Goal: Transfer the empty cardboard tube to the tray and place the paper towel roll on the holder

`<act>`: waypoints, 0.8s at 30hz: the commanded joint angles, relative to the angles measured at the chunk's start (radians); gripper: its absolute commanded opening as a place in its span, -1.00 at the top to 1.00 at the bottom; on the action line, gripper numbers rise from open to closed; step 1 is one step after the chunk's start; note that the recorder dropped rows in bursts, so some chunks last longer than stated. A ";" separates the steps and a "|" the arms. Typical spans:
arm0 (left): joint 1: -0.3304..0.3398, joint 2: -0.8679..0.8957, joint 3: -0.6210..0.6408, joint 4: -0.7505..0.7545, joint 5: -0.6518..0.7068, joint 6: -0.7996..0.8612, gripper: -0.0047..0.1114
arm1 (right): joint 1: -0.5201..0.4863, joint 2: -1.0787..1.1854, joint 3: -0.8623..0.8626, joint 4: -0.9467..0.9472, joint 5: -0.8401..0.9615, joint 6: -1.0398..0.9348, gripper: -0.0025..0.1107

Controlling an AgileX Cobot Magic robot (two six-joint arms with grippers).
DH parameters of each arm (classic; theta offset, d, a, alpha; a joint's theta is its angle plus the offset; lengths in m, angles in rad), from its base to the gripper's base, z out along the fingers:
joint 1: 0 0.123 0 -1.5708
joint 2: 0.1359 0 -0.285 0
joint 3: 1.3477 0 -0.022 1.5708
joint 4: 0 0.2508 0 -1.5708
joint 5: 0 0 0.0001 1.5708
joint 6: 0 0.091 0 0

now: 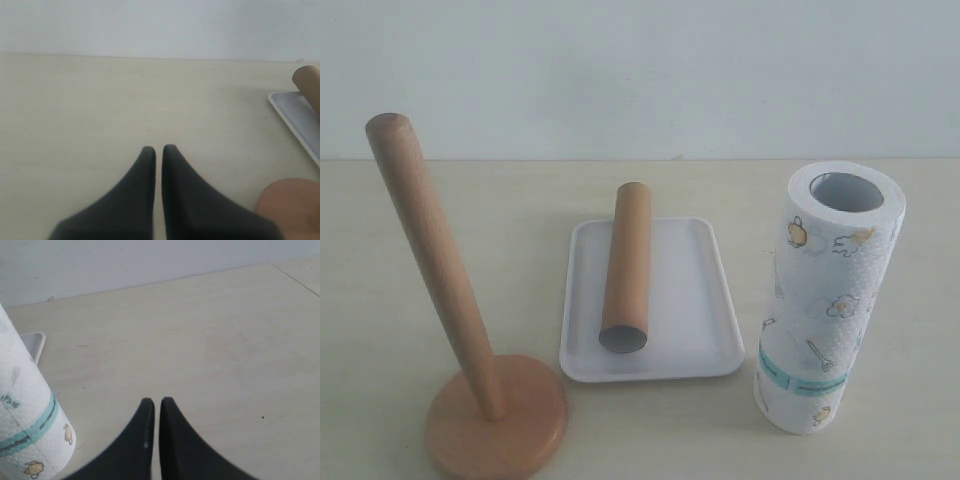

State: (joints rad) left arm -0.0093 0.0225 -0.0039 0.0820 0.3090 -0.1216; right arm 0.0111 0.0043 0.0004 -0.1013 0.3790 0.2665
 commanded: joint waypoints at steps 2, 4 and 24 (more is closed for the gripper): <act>0.002 -0.008 0.004 -0.015 0.005 0.003 0.85 | -0.001 -0.004 0.000 -0.006 -0.010 -0.004 0.89; 0.002 -0.008 0.004 -0.015 0.005 0.003 0.85 | -0.001 -0.004 0.000 -0.006 -0.010 -0.004 0.89; -0.074 -0.022 0.004 -0.015 0.000 0.003 0.85 | -0.001 -0.004 0.000 -0.006 -0.008 -0.004 0.89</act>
State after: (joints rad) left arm -0.0755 0.0029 -0.0039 0.0751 0.3146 -0.1194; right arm 0.0111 0.0043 0.0004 -0.1013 0.3790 0.2665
